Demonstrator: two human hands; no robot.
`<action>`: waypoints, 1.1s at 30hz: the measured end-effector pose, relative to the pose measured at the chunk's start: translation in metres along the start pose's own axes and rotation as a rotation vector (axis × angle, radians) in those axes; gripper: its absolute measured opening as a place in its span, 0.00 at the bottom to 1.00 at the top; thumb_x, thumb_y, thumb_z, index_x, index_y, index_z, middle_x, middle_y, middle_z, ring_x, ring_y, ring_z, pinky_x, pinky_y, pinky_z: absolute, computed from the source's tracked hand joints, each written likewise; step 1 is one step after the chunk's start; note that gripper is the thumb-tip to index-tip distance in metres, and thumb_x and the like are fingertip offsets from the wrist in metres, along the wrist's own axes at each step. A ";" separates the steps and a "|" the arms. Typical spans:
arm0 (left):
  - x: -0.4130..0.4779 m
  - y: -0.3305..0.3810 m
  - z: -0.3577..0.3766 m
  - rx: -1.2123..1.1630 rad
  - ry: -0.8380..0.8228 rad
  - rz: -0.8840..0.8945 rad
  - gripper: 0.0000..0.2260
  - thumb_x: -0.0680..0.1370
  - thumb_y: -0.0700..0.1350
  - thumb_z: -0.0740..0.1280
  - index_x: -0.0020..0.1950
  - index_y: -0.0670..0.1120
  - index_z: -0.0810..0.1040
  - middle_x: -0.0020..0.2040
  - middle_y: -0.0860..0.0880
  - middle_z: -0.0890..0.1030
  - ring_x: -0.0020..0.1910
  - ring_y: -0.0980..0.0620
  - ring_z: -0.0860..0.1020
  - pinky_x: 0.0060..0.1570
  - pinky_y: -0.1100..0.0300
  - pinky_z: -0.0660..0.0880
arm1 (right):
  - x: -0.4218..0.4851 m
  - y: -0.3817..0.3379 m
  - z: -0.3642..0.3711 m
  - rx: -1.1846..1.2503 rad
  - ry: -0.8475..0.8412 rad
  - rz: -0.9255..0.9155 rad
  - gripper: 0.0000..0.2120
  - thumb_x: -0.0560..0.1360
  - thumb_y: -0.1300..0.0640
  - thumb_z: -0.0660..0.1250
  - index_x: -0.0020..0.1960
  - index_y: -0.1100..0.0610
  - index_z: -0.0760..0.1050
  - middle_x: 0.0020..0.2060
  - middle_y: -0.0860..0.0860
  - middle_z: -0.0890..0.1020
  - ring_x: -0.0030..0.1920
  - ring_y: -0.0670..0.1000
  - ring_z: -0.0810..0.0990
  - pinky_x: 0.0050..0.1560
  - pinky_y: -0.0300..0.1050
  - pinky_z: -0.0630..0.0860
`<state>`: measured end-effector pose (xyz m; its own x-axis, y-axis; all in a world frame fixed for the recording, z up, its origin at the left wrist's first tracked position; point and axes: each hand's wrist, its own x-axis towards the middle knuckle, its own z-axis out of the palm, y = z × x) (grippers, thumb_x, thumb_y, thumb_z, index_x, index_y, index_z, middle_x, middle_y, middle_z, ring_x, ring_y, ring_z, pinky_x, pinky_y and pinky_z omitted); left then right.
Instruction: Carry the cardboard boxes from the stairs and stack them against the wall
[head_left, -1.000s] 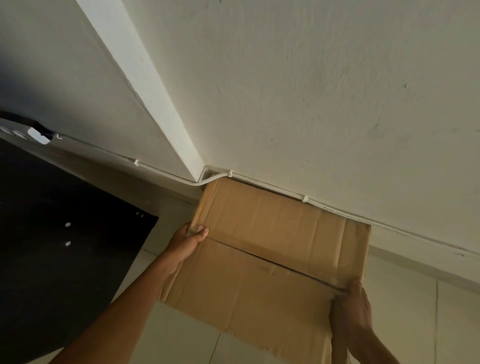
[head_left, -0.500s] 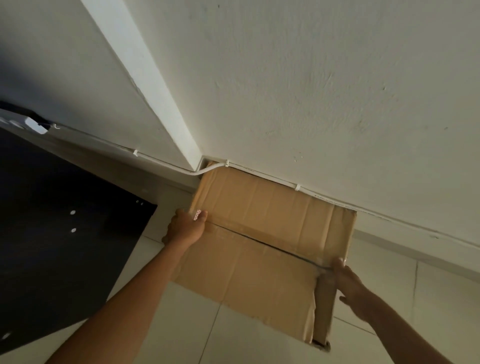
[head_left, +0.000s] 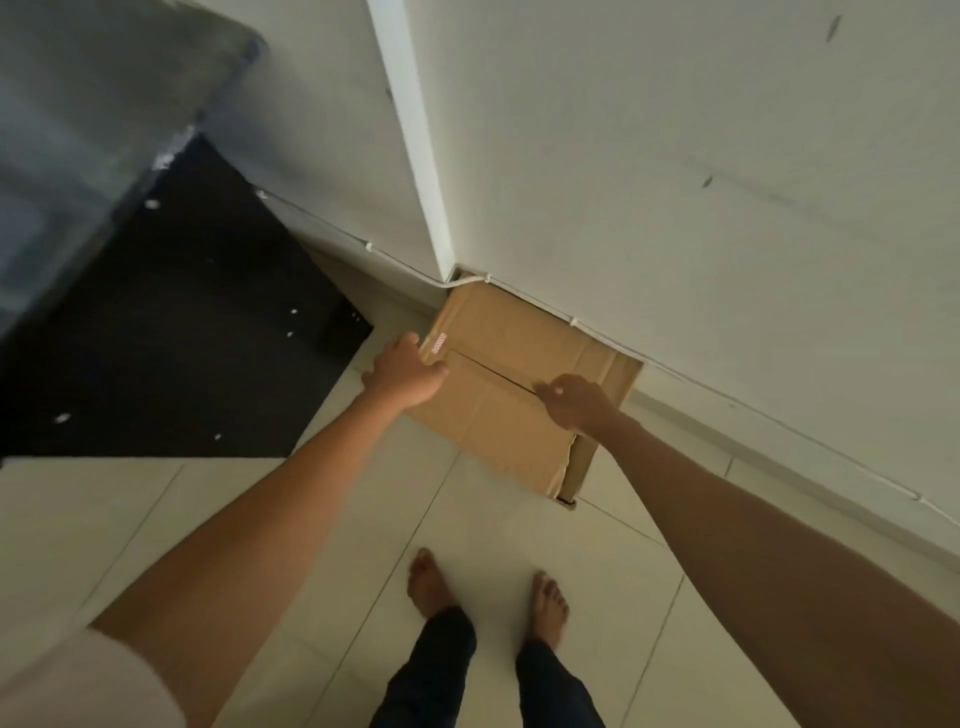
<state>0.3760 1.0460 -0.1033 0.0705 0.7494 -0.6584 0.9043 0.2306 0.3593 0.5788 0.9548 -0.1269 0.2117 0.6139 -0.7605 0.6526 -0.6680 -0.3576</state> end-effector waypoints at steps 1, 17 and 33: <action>-0.019 0.005 -0.011 0.007 0.020 0.007 0.32 0.76 0.55 0.64 0.76 0.47 0.58 0.74 0.45 0.64 0.70 0.42 0.67 0.68 0.42 0.65 | -0.014 -0.015 -0.009 -0.032 0.010 -0.058 0.28 0.81 0.41 0.53 0.68 0.62 0.70 0.67 0.60 0.73 0.67 0.60 0.71 0.62 0.49 0.68; -0.293 -0.028 -0.130 -0.137 0.355 -0.031 0.27 0.76 0.51 0.66 0.73 0.45 0.63 0.71 0.43 0.65 0.68 0.41 0.68 0.67 0.43 0.67 | -0.250 -0.166 -0.067 -0.579 0.080 -0.636 0.26 0.81 0.43 0.56 0.71 0.60 0.67 0.66 0.57 0.74 0.65 0.58 0.73 0.58 0.47 0.68; -0.587 -0.282 -0.054 -0.443 0.595 -0.491 0.28 0.77 0.52 0.65 0.74 0.46 0.62 0.75 0.44 0.59 0.70 0.42 0.67 0.68 0.46 0.66 | -0.475 -0.237 0.175 -0.965 -0.151 -1.066 0.31 0.81 0.41 0.53 0.76 0.61 0.60 0.75 0.58 0.63 0.74 0.59 0.62 0.71 0.50 0.60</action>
<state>0.0572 0.5750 0.2172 -0.6242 0.6730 -0.3968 0.5206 0.7370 0.4310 0.1957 0.7478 0.2242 -0.7172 0.5393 -0.4414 0.6884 0.6470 -0.3279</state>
